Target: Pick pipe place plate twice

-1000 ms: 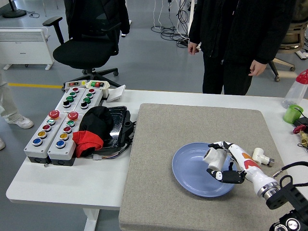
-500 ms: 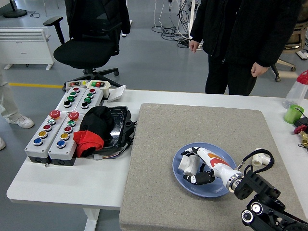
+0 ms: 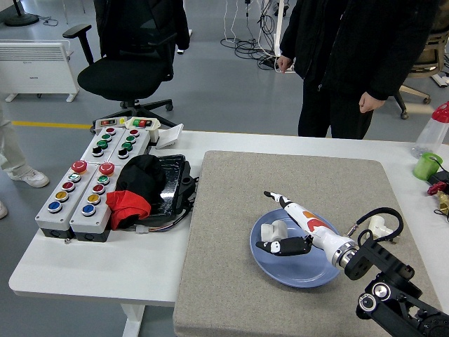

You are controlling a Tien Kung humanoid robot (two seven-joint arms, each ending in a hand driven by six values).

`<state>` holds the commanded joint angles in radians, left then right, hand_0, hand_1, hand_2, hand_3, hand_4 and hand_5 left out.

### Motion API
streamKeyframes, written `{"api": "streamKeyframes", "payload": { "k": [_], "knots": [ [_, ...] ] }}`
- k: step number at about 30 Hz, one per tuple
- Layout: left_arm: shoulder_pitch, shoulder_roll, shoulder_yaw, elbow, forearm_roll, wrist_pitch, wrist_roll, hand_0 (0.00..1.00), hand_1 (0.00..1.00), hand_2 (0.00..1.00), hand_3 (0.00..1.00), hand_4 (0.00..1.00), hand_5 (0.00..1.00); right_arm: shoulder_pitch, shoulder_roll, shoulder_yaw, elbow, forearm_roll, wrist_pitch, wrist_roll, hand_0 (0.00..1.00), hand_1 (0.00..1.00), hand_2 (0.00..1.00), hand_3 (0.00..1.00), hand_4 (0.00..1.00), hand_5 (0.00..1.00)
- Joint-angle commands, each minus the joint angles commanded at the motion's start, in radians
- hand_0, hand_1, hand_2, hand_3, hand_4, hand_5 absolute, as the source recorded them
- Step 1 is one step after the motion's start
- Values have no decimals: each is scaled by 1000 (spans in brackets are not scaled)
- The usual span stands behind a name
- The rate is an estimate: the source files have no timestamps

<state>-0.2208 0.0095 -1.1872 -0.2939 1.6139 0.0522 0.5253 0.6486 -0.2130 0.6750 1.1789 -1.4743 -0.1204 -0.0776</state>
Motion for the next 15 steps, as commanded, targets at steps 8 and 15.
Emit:
{"api": "streamKeyframes", "payload": {
  "k": [8,15],
  "knots": [
    [-2,0,9,2,-18,7,-5,653,624,636,574,410,998,-15,-25,93,21,-26,-58,29,998,994,998,998,944,499],
    [-4,1,12,1,-22,7,-3,653,624,636,572,410,998,-3,-91,181,-62,-52,-39,17,998,972,998,998,935,496]
  ]
}}
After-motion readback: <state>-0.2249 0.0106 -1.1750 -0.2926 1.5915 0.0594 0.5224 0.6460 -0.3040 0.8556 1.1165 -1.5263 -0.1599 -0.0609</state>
